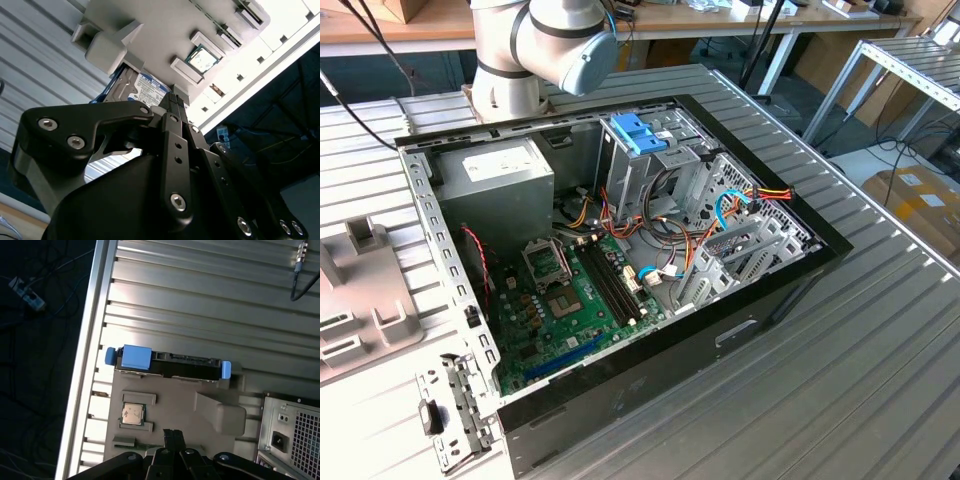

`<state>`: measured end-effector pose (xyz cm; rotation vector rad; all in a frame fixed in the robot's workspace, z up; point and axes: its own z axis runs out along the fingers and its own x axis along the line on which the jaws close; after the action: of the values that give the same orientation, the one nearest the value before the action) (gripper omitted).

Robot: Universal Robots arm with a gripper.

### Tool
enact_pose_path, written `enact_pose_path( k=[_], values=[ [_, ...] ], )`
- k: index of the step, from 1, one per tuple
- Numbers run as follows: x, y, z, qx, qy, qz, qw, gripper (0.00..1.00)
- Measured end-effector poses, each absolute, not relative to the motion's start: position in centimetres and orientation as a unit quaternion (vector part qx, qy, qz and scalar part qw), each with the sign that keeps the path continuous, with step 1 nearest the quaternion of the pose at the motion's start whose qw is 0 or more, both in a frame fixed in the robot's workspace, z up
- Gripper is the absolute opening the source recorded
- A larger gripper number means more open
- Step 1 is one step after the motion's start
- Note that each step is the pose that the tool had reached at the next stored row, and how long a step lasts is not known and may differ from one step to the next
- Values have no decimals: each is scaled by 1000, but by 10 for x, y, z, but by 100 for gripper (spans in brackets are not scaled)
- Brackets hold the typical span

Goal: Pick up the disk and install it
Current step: 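Pick up the disk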

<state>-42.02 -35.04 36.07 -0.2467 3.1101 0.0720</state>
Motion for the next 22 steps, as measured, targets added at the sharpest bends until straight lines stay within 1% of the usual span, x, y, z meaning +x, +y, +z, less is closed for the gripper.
enact_pose_path(
  k=[22],
  values=[
    [-420, -350, 361, -130, 991, 24, 9, 11]
  ],
)
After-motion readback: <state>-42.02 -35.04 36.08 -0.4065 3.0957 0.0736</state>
